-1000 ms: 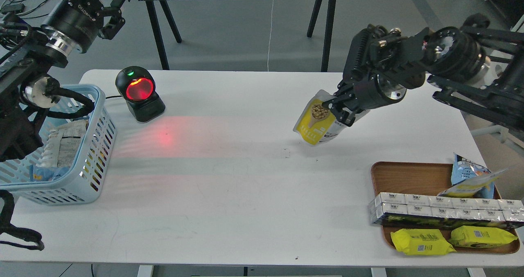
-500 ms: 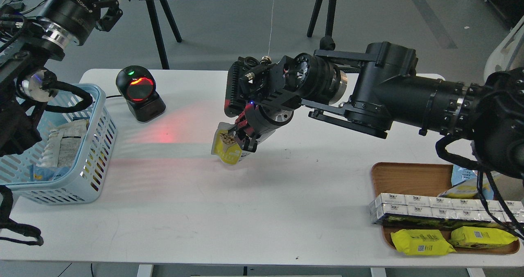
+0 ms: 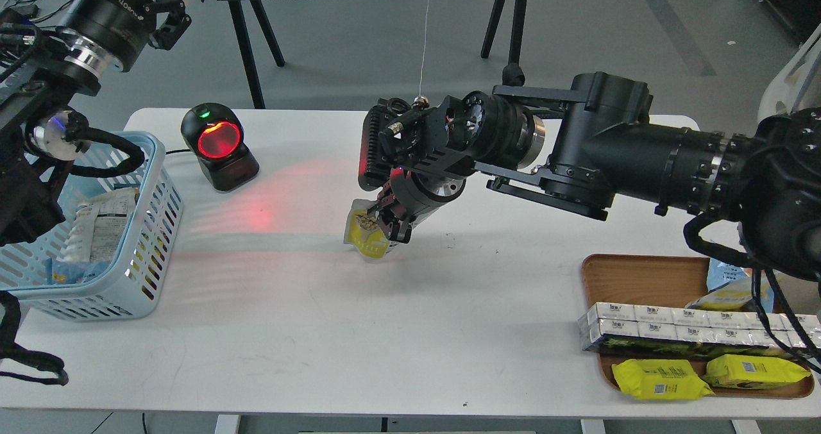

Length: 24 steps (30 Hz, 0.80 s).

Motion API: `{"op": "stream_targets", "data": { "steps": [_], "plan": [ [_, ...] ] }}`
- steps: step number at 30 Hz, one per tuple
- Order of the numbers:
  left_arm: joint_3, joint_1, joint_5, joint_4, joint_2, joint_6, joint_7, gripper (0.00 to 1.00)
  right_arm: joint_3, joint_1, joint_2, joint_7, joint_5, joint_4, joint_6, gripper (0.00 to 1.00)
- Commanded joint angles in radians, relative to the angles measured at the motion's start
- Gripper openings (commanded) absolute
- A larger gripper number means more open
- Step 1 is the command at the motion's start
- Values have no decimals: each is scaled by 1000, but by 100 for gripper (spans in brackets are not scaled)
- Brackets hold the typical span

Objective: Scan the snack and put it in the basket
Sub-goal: 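Lift the packet and carry it toward the scanner, lowering onto table, then release the packet upright on the table and raise the right gripper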

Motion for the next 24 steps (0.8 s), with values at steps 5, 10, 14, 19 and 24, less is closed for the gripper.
{"op": "stream_targets", "data": {
  "steps": [5,10,14,19,24],
  "plan": [
    [10,-7,12,-2,-7,0,0,100,0,3,0,0,69,-10,0,94],
    [12,-30,21,0,-4,0,0,100,52,1,0,0,228,-173,0,98],
    [10,-52,26,-2,8,0,0,100,159,0,0,0,487,-341,0,98],
    [10,-85,69,-9,21,0,0,100,173,-5,-96,0,952,-411,0,98],
    [9,-114,263,-57,36,0,0,100,163,-48,-276,0,1438,-395,0,98]
  ]
}}
